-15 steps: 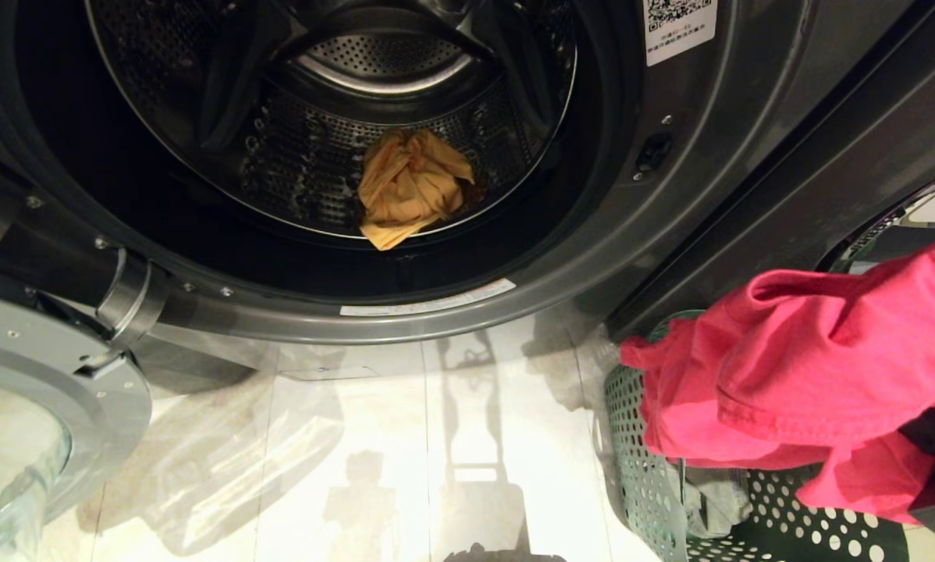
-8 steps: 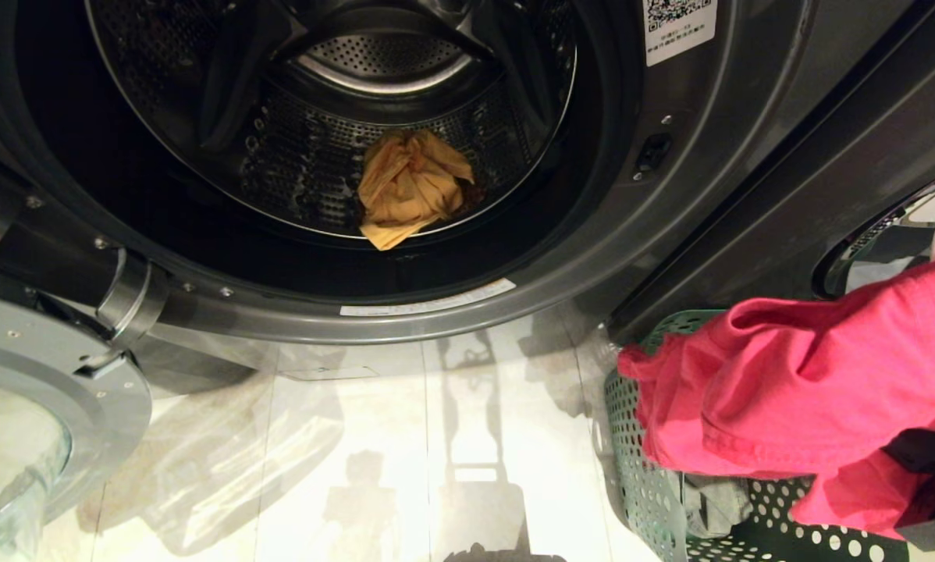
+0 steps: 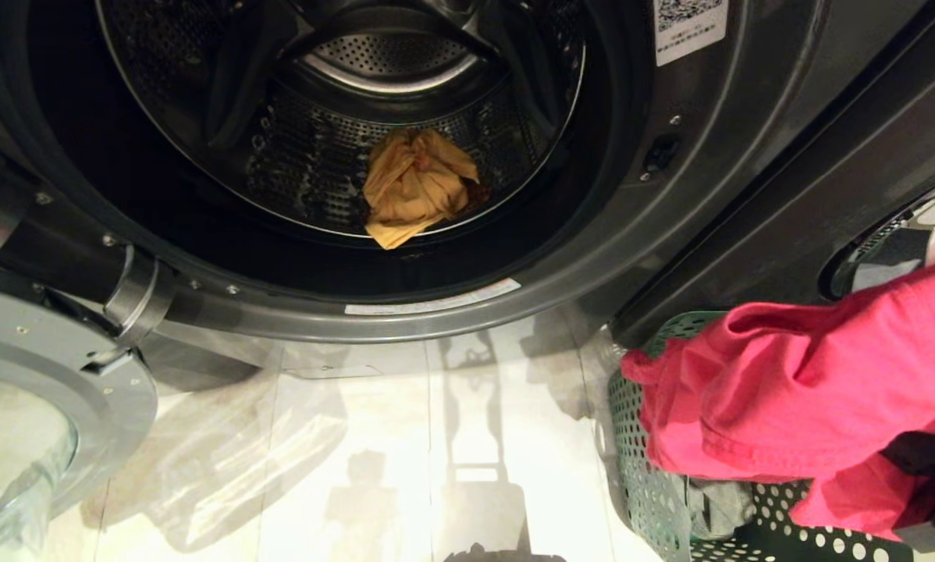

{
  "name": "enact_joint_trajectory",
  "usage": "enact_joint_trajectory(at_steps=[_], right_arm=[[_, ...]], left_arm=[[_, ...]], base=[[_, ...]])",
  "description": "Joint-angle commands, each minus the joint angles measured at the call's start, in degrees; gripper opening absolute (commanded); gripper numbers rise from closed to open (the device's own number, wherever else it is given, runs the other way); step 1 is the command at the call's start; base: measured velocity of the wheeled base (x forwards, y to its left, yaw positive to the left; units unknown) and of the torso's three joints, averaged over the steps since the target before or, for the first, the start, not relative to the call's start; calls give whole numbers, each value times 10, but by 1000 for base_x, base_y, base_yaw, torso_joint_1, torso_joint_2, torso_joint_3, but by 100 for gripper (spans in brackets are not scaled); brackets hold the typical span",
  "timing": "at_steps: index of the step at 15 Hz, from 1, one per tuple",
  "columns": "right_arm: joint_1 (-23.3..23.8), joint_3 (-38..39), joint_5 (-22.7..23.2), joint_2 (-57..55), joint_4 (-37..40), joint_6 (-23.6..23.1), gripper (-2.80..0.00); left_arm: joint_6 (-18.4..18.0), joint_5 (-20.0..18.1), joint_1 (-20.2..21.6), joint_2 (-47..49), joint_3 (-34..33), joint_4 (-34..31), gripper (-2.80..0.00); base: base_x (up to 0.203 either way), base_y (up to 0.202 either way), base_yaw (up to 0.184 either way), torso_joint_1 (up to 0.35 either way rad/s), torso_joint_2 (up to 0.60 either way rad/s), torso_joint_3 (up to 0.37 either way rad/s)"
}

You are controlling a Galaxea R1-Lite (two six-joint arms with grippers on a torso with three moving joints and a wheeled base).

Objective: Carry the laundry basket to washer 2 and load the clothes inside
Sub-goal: Place the clothes into the washing machine

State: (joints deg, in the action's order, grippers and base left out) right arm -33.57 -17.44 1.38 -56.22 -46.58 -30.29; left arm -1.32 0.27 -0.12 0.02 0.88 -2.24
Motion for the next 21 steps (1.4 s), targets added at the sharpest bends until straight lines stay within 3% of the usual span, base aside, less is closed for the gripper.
enact_joint_trajectory(at_steps=[1,7,9,13,17,19,21], right_arm=[[-1,1,0,-2,-3,-2,-280],[0,3,0,-4,-3,-2,-280],[0,6,-19,-4,-4,0,-280],[12,8,-100,-16,-35,12,-280],[23,15,-214,-85,-139,100,-280],[36,4,-288,-113,-181,112,-280],[54,-17,-323,-131,-199,124,-280]], left_arm=[[0,1,0,0,0,0,-280],[0,1,0,0,0,0,-280],[0,0,0,0,0,0,-280],[0,0,0,0,0,0,-280],[0,0,0,0,0,0,-280],[0,0,-1,0,0,0,-280],[0,1,0,0,0,0,-280]], base=[[-2,0,109,-3,3,2],[1,-7,174,2,3,2],[0,-9,174,3,2,3],[0,-8,178,5,1,1],[0,-2,77,0,6,1],[0,0,0,0,0,0],[0,0,0,0,0,0]])
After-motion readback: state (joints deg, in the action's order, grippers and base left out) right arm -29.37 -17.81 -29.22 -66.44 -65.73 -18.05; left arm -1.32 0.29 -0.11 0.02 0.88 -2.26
